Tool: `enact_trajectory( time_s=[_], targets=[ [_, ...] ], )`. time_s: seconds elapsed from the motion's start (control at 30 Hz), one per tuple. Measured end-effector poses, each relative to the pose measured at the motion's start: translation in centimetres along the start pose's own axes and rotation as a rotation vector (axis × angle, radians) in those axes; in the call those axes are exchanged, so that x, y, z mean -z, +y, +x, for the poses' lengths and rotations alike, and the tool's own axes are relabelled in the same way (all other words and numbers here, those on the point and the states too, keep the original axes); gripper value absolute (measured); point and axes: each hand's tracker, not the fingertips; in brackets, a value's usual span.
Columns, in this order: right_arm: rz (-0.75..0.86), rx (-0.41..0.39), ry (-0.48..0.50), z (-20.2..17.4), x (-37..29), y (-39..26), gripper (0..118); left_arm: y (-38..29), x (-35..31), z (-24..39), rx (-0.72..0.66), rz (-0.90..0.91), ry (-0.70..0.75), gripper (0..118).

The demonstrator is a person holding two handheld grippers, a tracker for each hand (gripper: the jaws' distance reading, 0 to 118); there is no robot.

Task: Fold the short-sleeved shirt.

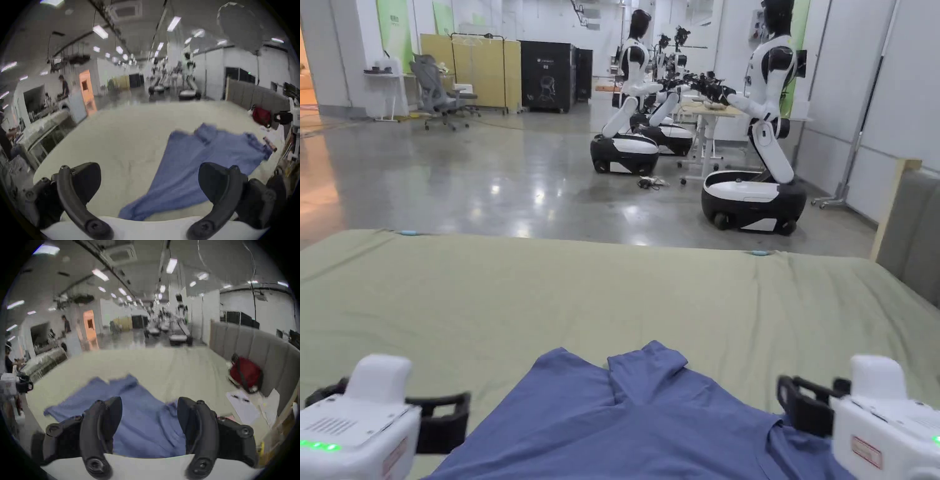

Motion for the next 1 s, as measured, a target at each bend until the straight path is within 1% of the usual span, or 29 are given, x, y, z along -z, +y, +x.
enact_trajectory(
  time_s=[0.03,0.07,0.1,0.17,0.2,0.23,0.27,0.3,0.33,0.37,0.4,0.43,0.5,0.57,0.7,0.8,0.83,0.87,0.9,0.93,0.97,1.0],
  targets=[
    [0.025,0.002,0.021,-1.6,0.2,0.4,78,1.0,0.1,1.4,0.013,0.042,-0.004,118],
    [0.045,-0.015,0.030,-3.0,0.6,0.6,78,1.5,0.3,2.6,0.022,0.083,-0.005,118],
    [0.061,-0.039,0.016,-4.3,1.0,0.7,78,2.2,0.5,3.9,0.027,0.118,-0.006,118],
    [0.091,-0.088,-0.021,-6.1,1.6,0.3,78,2.6,1.1,5.0,0.008,0.112,-0.007,116],
    [0.093,-0.081,-0.023,-6.6,1.8,0.3,77,2.2,2.1,4.9,0.004,0.108,-0.006,111],
    [0.097,-0.069,-0.019,-6.8,1.9,0.3,65,2.2,2.4,5.0,0.000,0.104,-0.009,95],
    [0.108,-0.056,-0.019,-6.9,1.9,0.3,33,2.2,2.6,5.0,-0.007,0.092,-0.011,58],
    [0.112,-0.058,-0.025,-7.2,2.0,0.3,3,2.2,2.8,5.0,-0.008,0.084,-0.005,0],
    [0.112,-0.074,-0.090,-7.6,2.1,0.2,3,1.6,3.5,4.6,0.001,0.045,0.003,0],
    [0.115,-0.083,-0.056,-7.8,2.3,0.4,3,1.0,3.6,4.0,-0.003,0.061,-0.009,0],
    [0.094,-0.088,-0.012,-7.8,2.5,0.5,3,0.6,3.6,3.4,-0.013,0.034,-0.027,0],
    [0.084,-0.093,-0.002,-7.9,2.5,0.4,3,0.0,3.6,2.5,-0.016,0.016,-0.023,0],
    [0.074,-0.159,-0.010,-8.5,2.9,0.1,3,-1.1,3.0,0.6,-0.004,-0.034,-0.001,0],
    [0.056,-0.165,0.015,-8.8,3.2,-0.4,3,-2.7,2.5,-2.2,-0.017,-0.106,0.016,0],
    [0.010,-0.163,0.053,-9.8,4.3,-1.5,3,-6.8,1.4,-8.2,-0.106,-0.235,0.079,0],
    [-0.026,-0.162,0.079,-10.9,5.4,-2.6,3,-9.7,1.1,-11.0,-0.191,-0.346,-0.001,0],
    [-0.039,-0.162,0.087,-11.2,5.6,-2.9,3,-10.5,1.2,-11.3,-0.190,-0.357,-0.002,14],
    [-0.055,-0.160,0.096,-11.6,6.0,-3.3,3,-10.8,1.3,-11.2,-0.172,-0.361,0.007,43],
    [-0.068,-0.162,0.101,-11.9,6.3,-3.7,3,-11.7,1.8,-11.2,-0.158,-0.397,0.009,98],
    [-0.078,-0.166,0.102,-12.2,6.5,-4.0,3,-12.3,2.1,-11.2,-0.159,-0.394,0.001,117],
    [-0.086,-0.169,0.103,-12.5,6.6,-4.3,3,-12.7,2.4,-11.2,-0.168,-0.388,-0.016,116],
    [-0.097,-0.169,0.106,-12.7,6.8,-4.5,3,-12.8,2.9,-11.2,-0.179,-0.415,-0.024,113]
  ],
)
